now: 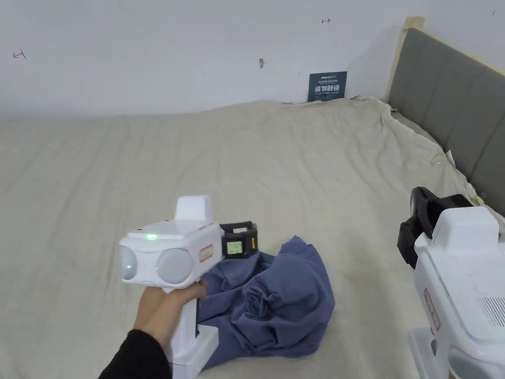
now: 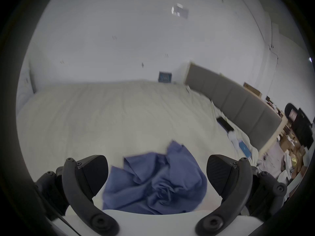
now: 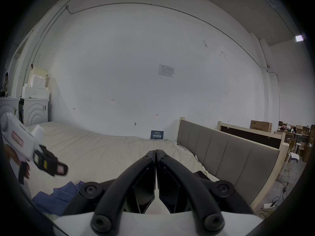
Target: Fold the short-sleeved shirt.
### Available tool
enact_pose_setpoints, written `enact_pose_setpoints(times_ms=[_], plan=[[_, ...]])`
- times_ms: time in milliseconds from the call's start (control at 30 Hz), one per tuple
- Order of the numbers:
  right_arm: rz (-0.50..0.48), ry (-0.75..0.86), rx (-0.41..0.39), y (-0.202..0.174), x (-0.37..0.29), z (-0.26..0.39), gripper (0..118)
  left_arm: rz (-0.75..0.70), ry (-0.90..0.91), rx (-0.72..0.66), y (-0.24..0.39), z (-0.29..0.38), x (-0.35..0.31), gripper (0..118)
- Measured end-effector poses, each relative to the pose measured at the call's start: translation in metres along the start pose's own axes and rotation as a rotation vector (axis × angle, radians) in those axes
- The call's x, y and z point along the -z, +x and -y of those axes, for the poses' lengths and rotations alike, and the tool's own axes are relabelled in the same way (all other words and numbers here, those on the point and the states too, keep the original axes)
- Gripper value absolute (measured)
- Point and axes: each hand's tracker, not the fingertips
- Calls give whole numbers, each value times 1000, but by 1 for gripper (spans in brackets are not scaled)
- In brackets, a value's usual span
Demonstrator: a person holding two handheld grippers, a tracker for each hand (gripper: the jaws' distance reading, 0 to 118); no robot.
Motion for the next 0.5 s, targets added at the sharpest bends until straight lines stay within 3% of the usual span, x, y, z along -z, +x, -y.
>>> enact_pose_setpoints(times_ms=[200, 267, 300, 433, 500], plan=[[-15, 18, -3, -5, 5, -4, 0, -224, 286, 70, -22, 5, -47, 117], [-20, 22, 2, -7, 6, -5, 0, -280, 363, 94, -32, 12, -55, 112], [-22, 23, 4, -8, 7, -5, 0, -303, 393, 120, -35, 16, -60, 106], [-33, 28, 9, -13, 9, -6, 0, -347, 462, 171, -49, 30, -73, 50], [-38, 30, 11, -16, 9, -7, 0, -351, 467, 160, -54, 33, -78, 34]])
